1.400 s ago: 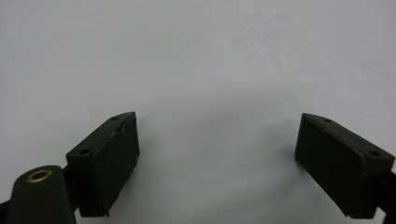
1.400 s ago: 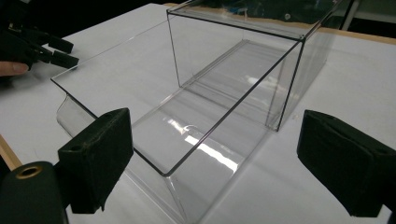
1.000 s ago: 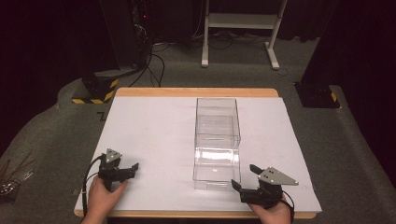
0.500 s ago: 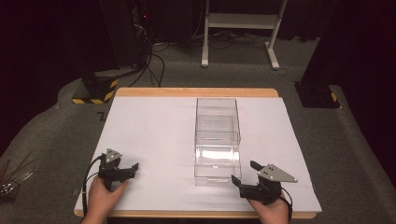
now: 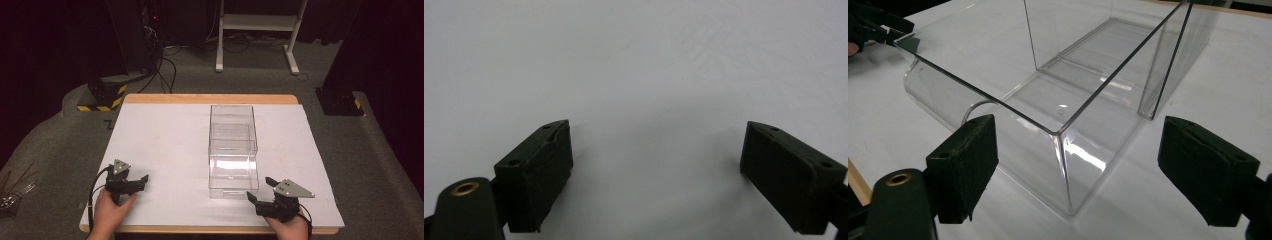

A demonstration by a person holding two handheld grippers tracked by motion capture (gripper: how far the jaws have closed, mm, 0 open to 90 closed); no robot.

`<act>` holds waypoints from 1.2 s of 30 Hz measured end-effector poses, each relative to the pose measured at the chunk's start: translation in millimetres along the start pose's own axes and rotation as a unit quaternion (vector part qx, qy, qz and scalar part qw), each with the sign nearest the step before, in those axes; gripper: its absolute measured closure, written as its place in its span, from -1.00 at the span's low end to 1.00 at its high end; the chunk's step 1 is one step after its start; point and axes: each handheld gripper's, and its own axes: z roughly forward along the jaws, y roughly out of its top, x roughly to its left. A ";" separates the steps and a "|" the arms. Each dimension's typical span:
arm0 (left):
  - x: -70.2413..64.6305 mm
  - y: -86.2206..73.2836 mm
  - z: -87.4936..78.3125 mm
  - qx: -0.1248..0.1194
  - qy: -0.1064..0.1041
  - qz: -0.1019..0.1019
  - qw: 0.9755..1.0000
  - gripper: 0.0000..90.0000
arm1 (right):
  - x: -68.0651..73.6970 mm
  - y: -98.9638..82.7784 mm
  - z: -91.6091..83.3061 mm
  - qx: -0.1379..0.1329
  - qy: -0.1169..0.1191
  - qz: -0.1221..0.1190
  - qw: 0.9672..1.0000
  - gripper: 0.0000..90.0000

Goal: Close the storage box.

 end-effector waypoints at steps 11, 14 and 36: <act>0.0 0.0 0.0 0.000 0.000 0.000 1.000 -0.70 | -4.3 0.8 14.0 -0.001 -0.011 0.010 1.000 -0.69; 0.0 0.0 0.0 0.000 0.000 0.000 1.000 -0.70 | -4.4 2.0 17.1 -0.002 -0.014 0.007 1.000 -0.72; 0.1 0.0 -0.1 0.001 -0.001 0.000 1.000 -0.70 | -16.0 17.0 45.9 0.003 -0.032 0.014 0.999 -0.79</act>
